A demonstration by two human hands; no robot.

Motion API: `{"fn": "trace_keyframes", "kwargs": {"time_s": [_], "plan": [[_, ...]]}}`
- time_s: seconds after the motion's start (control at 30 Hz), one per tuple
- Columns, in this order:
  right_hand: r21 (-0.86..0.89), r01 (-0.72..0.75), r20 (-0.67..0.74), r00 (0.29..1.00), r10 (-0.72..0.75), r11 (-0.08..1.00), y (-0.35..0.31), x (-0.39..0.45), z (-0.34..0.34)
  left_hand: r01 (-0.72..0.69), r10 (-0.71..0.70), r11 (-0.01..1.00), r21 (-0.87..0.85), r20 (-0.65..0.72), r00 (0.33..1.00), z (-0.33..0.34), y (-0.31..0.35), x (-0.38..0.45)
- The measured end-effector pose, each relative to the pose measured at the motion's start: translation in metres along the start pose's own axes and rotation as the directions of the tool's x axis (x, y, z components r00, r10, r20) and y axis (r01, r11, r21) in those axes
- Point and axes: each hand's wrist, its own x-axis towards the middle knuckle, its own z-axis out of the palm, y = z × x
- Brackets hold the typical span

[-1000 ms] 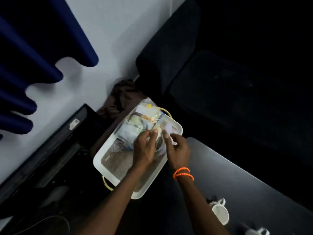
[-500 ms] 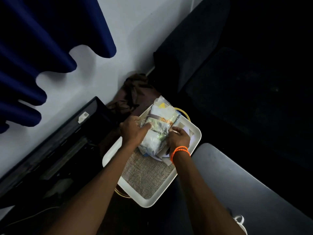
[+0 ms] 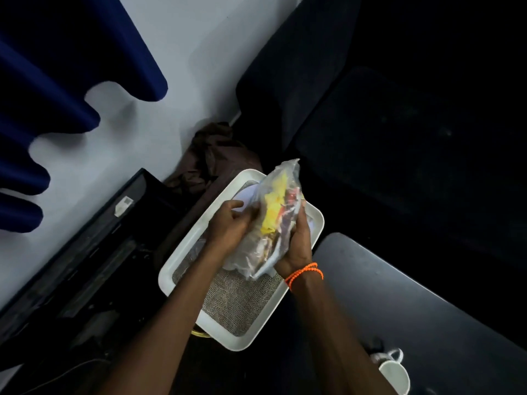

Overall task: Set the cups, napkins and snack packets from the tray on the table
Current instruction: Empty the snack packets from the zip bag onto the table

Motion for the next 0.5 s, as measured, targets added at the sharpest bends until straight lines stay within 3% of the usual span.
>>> {"fn": "trace_keyframes", "kwargs": {"time_s": [0.1, 0.17, 0.23, 0.33, 0.4, 0.5], "plan": [[-0.055, 0.120, -0.182, 0.975, -0.128, 0.991, -0.008, -0.019, -0.011, -0.107, 0.124, 0.990, -0.094, 0.198, 0.972, 0.009, 0.011, -0.023], [-0.277, 0.115, -0.359, 0.908, -0.214, 0.954, -0.013, -0.040, -0.024, -0.169, 0.209, 0.974, -0.153, 0.307, 0.928, 0.021, 0.022, -0.047], [-0.450, 0.116, -0.393, 0.865, -0.313, 0.885, -0.018, -0.068, -0.042, -0.162, 0.236, 0.963, -0.217, 0.378, 0.895, 0.039, 0.026, -0.073], [-0.569, 0.116, -0.452, 0.783, -0.427, 0.814, -0.025, -0.110, -0.071, -0.179, 0.229, 0.970, -0.162, 0.379, 0.897, 0.065, 0.019, -0.107], [-0.564, 0.108, -0.512, 0.732, -0.449, 0.819, -0.025, -0.137, -0.088, -0.172, 0.194, 0.980, -0.099, 0.311, 0.930, 0.077, 0.011, -0.124], [-0.285, 0.188, -0.538, 0.780, -0.320, 0.940, -0.015, -0.164, -0.101, -0.115, 0.137, 0.990, -0.086, 0.326, 0.935, 0.093, 0.001, -0.135]]}}
